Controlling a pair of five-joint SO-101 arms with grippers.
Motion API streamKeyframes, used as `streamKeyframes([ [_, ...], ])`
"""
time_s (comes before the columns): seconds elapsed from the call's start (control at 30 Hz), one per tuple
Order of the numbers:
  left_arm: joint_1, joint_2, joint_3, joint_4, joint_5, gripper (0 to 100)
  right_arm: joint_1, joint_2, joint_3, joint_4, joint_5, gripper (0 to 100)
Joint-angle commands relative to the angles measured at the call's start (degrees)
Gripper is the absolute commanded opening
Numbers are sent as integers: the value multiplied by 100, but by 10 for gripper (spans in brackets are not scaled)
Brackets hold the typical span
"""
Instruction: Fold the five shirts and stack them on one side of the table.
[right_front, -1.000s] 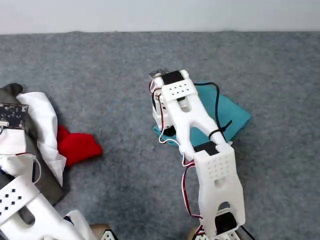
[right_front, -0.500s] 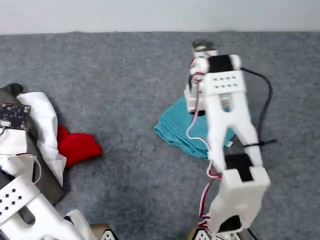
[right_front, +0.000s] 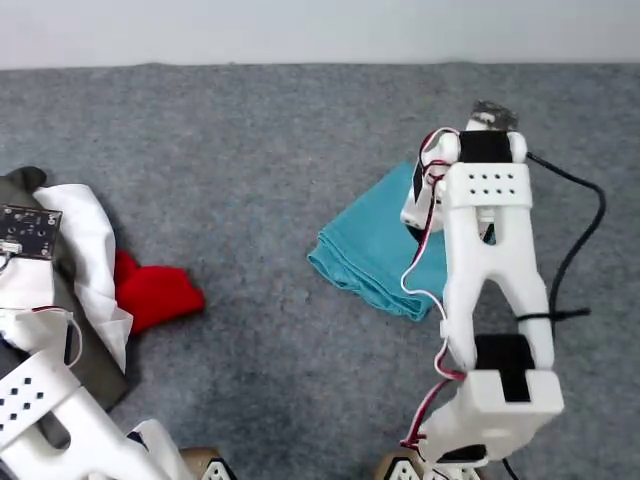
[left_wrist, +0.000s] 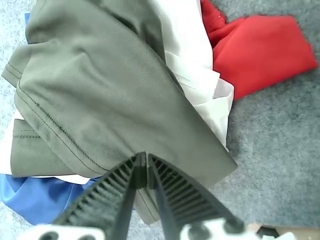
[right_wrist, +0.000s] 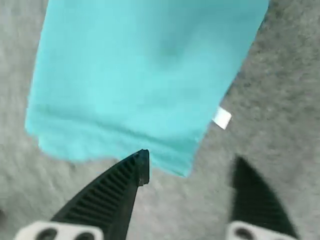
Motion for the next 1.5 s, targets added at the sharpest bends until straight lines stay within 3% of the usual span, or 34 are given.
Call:
streamKeyframes([
  [0.0,26,-70,-13,44,-141,19,4,330,-9,-593,-484,408],
  [0.47,0,-79,180,44,-290,19,31,2378,-35,-2404,-932,391],
  [0.57,0,-79,242,44,-290,19,48,2686,-35,-2492,-914,291],
  [0.73,0,-79,215,26,-299,19,154,2756,-105,-2387,-888,9],
  [0.83,0,-79,207,18,-299,19,286,2747,-105,-2202,-888,39],
  [0.9,0,-79,224,9,-299,19,444,2721,-123,-2026,-730,6],
  [1.03,0,-79,207,9,-299,19,910,2431,-325,-1525,457,9],
  [1.17,0,-79,198,9,-308,19,1877,2009,-501,-1297,2084,9],
  [1.47,26,-79,198,9,-308,19,3934,1727,-897,-1745,6778,9],
])
